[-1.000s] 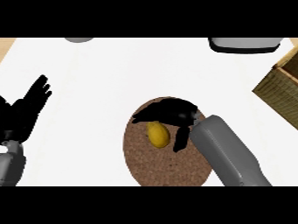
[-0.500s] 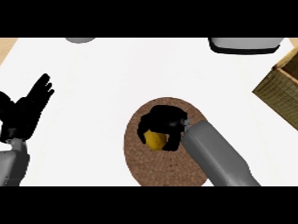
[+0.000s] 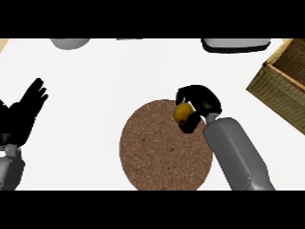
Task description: Pick the lemon from the placemat and place it in the basket
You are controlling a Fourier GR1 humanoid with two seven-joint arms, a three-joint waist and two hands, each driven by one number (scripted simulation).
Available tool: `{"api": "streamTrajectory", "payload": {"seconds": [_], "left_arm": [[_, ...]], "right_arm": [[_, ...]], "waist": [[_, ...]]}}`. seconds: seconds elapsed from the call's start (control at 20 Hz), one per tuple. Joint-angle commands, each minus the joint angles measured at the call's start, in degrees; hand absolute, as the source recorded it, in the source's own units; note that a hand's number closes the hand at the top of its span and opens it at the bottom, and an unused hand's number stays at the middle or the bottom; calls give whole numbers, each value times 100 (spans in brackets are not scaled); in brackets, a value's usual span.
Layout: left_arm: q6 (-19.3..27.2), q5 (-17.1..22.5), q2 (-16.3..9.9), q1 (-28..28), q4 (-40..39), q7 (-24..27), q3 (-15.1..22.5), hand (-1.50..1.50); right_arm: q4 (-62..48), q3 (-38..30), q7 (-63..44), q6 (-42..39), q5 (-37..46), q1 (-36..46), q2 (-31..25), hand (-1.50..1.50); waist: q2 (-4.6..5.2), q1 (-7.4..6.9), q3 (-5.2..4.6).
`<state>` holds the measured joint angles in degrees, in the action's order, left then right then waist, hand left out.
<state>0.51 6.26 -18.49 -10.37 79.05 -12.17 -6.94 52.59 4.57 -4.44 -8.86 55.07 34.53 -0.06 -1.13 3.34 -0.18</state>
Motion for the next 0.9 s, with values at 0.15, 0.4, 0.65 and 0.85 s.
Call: {"api": "streamTrajectory", "payload": {"seconds": [0.15, 0.4, 0.65, 0.85], "left_arm": [[-205, -9, 33, -200, -144, -50, 182, 0], [-225, 12, 130, -208, 14, -25, 258, 0], [-286, 89, 26, -237, -67, -39, 104, 0], [-148, 29, 53, -123, 16, -98, 65, 0]], "right_arm": [[509, -30, -3186, 1291, -894, 448, 5, 150], [1494, 505, -3727, 3103, -1570, 1013, 6, 150], [2147, 1484, -5413, 3759, -433, 1696, 6, 150], [2712, 1634, -6928, 3136, 488, 2229, 5, 150]], "waist": [[59, -444, 13], [46, -645, 24], [43, -410, 7], [21, -296, 9]]}}
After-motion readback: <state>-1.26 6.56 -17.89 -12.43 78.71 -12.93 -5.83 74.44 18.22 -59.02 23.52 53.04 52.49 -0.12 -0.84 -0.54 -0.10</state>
